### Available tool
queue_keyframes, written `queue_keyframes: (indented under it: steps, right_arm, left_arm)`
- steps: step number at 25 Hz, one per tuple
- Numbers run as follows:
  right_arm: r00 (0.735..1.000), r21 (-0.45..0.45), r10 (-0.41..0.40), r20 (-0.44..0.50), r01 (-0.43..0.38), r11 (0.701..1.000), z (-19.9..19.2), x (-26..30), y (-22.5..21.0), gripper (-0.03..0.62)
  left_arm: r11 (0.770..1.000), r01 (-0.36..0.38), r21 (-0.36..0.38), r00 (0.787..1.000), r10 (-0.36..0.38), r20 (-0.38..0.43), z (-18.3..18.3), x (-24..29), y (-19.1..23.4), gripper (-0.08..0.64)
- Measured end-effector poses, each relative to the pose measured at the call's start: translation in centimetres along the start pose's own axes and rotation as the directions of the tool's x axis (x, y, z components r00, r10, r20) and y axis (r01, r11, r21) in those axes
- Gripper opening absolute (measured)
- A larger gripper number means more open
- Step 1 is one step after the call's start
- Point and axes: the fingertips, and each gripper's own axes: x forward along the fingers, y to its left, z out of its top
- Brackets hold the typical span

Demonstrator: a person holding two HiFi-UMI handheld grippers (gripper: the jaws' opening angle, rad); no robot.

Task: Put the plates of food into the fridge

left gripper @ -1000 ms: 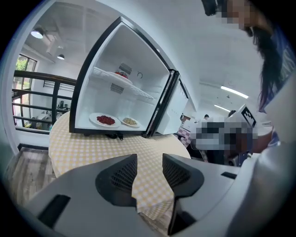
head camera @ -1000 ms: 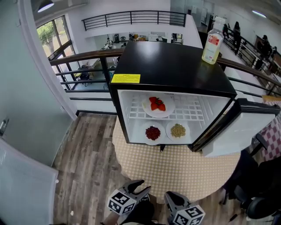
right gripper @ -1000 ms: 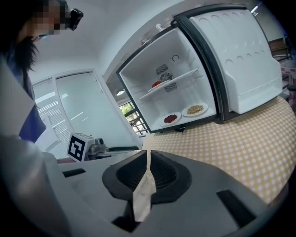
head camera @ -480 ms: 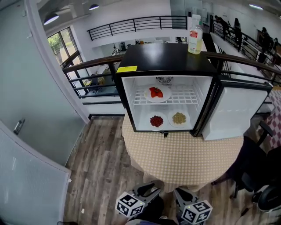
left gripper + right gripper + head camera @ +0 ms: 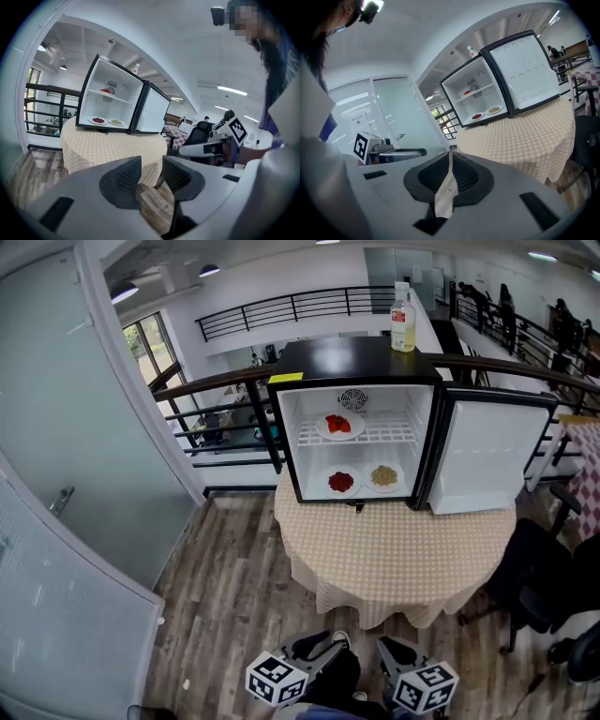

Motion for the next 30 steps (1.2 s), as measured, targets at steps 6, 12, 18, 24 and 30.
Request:
queue_keyframes:
  steps: [6, 12, 18, 24, 30]
  right_arm:
    - [1.0, -0.003, -0.013, 0.011, 0.013, 1.0, -2.2, -3.6, 2.0, 0.035]
    - [1.0, 0.004, 0.009, 0.007, -0.009, 1.0, -3.9, -4.4, 3.8, 0.035]
    - [0.999, -0.013, 0.046, 0.002, -0.046, 0.999, -4.0, -4.2, 5.3, 0.035]
    - [0.996, -0.024, 0.092, -0.013, -0.092, 0.995, -4.3, -3.3, 7.7, 0.035]
    - [0.984, -0.064, 0.161, -0.075, -0.165, 0.984, -5.7, -1.7, 10.3, 0.035]
  left_arm:
    - [1.0, -0.001, 0.011, 1.0, 0.001, 0.015, -2.1, -3.6, -3.7, 0.15]
    - [0.999, -0.021, 0.024, 1.0, 0.02, 0.024, -2.6, -6.3, -5.1, 0.15]
    - [0.998, -0.05, 0.034, 0.997, 0.048, 0.059, -2.0, -7.2, -5.1, 0.15]
    - [0.998, -0.035, 0.05, 0.995, 0.03, 0.094, -1.8, -8.6, -6.2, 0.15]
    - [0.995, -0.093, 0.04, 0.99, 0.088, 0.106, -2.8, -11.0, -5.7, 0.15]
